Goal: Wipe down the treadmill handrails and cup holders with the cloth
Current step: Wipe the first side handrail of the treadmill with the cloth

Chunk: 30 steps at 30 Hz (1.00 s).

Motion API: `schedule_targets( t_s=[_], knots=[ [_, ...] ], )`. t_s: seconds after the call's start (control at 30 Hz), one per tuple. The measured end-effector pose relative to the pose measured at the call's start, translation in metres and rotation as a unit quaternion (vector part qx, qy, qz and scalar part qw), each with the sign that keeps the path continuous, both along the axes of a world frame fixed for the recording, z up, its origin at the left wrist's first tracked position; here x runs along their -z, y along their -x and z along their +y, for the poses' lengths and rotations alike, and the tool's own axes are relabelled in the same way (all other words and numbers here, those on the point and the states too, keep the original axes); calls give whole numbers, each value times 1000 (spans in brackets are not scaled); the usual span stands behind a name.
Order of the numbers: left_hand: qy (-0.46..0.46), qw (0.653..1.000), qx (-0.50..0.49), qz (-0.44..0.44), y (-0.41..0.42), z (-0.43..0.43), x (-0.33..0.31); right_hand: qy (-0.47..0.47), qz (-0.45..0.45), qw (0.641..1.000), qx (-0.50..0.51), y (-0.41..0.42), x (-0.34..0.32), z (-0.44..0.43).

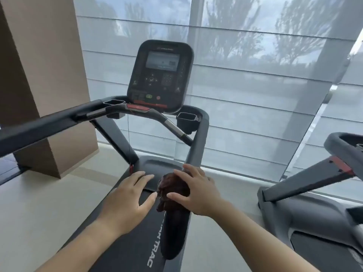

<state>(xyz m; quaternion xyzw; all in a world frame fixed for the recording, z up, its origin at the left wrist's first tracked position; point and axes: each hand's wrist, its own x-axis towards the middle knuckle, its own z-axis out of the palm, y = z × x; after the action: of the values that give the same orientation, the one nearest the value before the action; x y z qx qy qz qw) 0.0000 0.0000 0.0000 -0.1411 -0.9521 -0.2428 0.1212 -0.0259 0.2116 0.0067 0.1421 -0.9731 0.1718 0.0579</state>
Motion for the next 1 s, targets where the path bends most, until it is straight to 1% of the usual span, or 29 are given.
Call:
schedule_targets(
  t_s=[0.03,0.1,0.23,0.4,0.6,0.73,0.87,1.0],
  knots=[
    [2,1000,1,-1,3,0,1,-7,-4,1000,-2,0,2,-1],
    [2,1000,-6,9,10,-1,3,-2,15,1000,8,-2,10,-2],
    [-2,1000,1,7,19,3,8,61,41,997,40,-14,30,2],
    [-6,1000,22,19,31,10,7,42,42,998,24,-12,28,-3],
    [-25,999,32,29,42,19,4,104,55,992,42,-16,30,-9],
    [-43,997,47,37,44,31,2,167,59,983,43,-23,33,-7],
    [-51,994,90,47,40,53,-4,234,36,970,54,-44,40,17],
    [-44,986,153,47,26,94,-6,243,20,962,121,-83,56,64]
  ],
)
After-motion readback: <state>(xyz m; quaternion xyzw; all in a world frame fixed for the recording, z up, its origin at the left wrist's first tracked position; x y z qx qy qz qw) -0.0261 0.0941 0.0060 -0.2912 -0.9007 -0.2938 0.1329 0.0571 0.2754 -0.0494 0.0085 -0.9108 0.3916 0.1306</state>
